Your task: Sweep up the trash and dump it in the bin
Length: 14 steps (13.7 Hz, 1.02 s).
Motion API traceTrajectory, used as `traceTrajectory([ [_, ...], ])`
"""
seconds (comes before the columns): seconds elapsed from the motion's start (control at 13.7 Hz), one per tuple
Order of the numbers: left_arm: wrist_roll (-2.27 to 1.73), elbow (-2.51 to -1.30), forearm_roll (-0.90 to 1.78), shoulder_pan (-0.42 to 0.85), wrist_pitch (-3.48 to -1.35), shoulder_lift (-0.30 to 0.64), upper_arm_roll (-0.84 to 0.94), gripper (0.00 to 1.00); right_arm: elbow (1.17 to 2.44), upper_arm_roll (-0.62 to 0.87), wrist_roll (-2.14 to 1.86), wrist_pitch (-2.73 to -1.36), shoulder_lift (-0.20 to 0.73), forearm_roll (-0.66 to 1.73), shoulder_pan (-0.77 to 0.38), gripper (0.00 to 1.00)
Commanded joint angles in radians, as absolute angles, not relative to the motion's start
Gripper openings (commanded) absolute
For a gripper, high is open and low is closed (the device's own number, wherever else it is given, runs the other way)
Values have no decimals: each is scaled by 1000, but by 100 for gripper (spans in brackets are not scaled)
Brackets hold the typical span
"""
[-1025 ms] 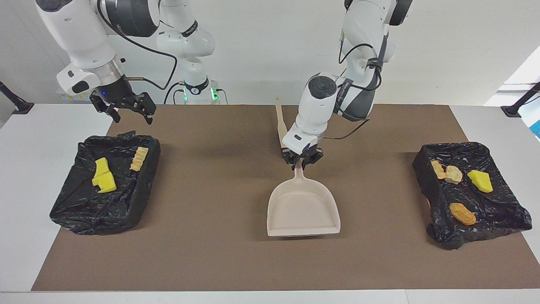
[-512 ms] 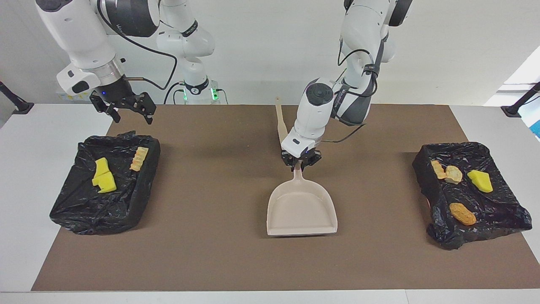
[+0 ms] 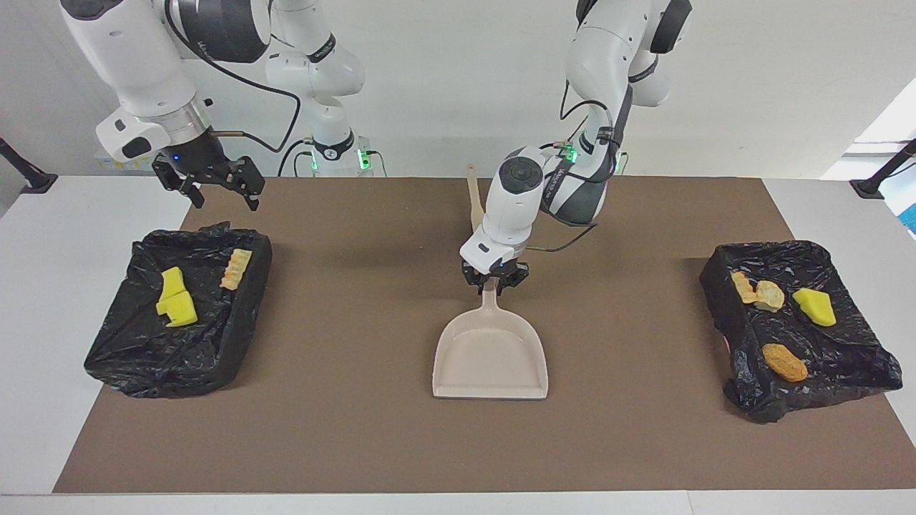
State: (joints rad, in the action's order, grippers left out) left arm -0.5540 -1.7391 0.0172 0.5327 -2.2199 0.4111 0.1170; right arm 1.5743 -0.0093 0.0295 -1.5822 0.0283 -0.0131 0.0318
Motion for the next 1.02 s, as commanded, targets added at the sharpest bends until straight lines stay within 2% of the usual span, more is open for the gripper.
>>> traceTrajectory([
  [0.0,-538,-1735,31,526,-2217,390,106,100,1597,-8,38,-1591,11,2,35,100],
  [0.37,-538,-1736,15,483,-2108,267,89,100,1597,-6,38,-1589,11,2,35,100],
  [0.95,-307,-1732,8,287,-1863,51,78,100,1595,-8,38,-1589,11,2,37,100],
])
